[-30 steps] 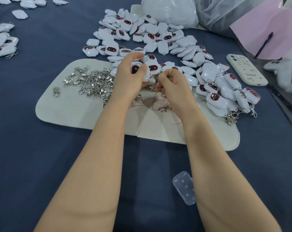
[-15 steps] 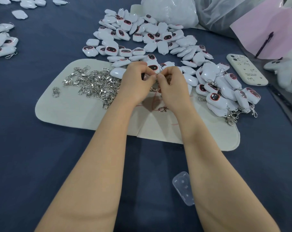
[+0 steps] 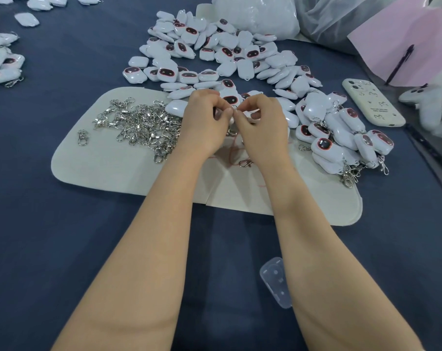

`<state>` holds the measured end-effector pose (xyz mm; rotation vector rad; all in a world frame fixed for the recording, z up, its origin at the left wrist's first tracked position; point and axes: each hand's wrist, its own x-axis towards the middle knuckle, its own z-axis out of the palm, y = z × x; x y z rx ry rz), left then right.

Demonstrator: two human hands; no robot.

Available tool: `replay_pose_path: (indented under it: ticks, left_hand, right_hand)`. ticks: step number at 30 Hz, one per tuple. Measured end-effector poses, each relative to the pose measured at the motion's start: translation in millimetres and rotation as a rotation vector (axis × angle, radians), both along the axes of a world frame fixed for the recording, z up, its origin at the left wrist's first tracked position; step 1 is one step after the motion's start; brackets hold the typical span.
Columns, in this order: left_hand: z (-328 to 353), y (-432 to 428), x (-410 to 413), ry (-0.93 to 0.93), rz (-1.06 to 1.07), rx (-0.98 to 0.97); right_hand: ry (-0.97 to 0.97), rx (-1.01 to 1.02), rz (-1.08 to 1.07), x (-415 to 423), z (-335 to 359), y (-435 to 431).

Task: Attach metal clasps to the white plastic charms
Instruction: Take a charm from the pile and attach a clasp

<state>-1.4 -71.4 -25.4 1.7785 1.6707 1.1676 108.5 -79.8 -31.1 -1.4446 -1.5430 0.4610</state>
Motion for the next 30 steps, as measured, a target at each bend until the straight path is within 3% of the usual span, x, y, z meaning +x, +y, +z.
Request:
replay_pose_path:
  ticks: [30]
  left_hand:
    - [-1.8,-1.6,4.5,-0.050,0.037,0.039]
  right_hand:
    - [0.174,-0.096,0.160,-3.5,-7.1,0.2]
